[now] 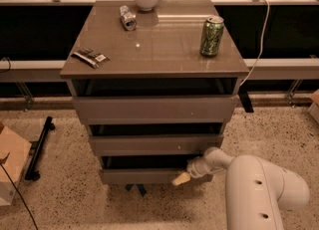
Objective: Open bottom drawer
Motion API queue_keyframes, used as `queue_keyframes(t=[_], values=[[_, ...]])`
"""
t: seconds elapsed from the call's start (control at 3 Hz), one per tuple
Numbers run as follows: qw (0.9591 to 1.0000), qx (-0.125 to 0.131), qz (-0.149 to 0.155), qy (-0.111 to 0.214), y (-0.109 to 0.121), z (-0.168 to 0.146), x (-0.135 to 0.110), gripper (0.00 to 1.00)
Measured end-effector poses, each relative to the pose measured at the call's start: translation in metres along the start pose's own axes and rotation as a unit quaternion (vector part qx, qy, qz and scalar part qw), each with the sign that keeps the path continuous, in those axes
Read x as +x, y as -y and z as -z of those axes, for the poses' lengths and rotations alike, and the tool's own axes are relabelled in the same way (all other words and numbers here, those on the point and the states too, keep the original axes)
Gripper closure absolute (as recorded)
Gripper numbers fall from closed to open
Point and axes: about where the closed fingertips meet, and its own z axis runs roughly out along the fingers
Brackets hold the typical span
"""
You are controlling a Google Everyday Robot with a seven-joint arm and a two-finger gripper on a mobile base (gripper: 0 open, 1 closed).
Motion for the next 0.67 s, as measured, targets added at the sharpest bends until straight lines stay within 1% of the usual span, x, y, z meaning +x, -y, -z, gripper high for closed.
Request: queue_keyframes(t=[0.33, 0.67], values=[[0.9995, -0.003, 0.01, -0.031, -0.004, -0.005, 0.01, 0.42], [0.9987, -0.011, 0.012, -0.049, -0.014, -0.004, 0.021, 0.66]])
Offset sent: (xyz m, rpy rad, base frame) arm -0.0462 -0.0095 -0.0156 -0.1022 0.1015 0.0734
